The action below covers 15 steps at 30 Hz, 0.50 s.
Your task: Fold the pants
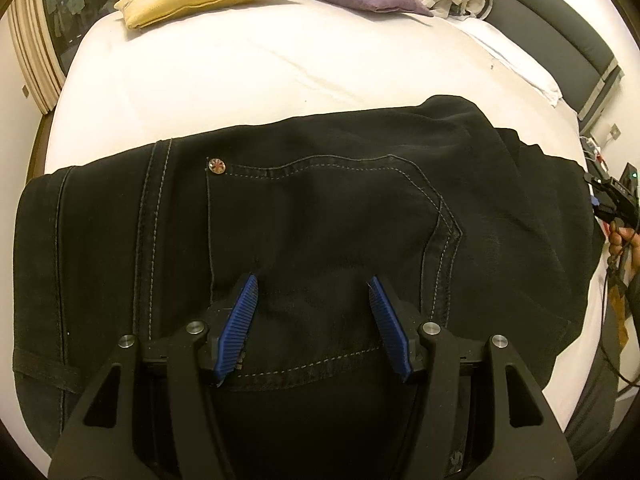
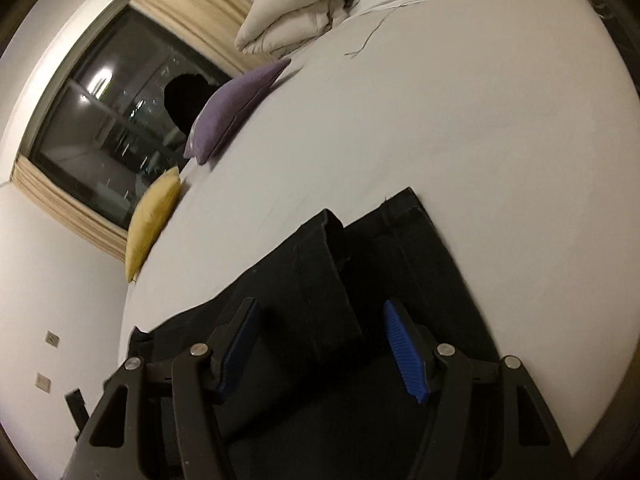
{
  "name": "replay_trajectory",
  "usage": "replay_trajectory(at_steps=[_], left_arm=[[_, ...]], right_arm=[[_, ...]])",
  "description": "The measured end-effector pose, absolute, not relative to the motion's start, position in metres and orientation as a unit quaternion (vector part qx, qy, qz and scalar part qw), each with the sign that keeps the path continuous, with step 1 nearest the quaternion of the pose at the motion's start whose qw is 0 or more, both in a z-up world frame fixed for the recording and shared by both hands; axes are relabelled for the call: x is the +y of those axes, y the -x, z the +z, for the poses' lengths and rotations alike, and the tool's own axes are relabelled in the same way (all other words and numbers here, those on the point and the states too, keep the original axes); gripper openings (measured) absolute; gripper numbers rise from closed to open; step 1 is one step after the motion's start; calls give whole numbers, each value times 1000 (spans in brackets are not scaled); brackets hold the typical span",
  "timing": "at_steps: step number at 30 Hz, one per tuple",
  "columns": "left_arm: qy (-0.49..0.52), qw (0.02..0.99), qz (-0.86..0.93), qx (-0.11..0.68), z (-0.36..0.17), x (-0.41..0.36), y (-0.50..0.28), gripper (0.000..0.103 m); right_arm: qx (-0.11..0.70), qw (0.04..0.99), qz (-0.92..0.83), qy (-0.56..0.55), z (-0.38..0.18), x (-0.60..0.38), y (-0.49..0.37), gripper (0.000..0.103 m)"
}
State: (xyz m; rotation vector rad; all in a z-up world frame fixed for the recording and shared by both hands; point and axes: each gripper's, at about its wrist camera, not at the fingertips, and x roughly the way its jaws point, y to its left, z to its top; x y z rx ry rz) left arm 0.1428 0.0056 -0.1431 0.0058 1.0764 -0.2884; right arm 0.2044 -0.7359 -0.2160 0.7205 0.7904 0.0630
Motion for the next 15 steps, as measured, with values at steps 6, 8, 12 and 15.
replay_trajectory(at_steps=[6, 8, 12, 15], left_arm=[[-2, 851, -136, 507, -145, 5, -143, 57], [-4, 851, -136, 507, -144, 6, -143, 57], [-15, 849, -130, 512, -144, 1, -146, 59], [-32, 846, -126, 517, -144, -6, -152, 64]], right_arm=[[412, 860, 43, -297, -209, -736, -201, 10], [426, 855, 25, -295, -194, -735, -201, 9], [428, 857, 10, -288, -127, -727, -201, 7], [431, 865, -7, -256, -72, -721, -201, 6]])
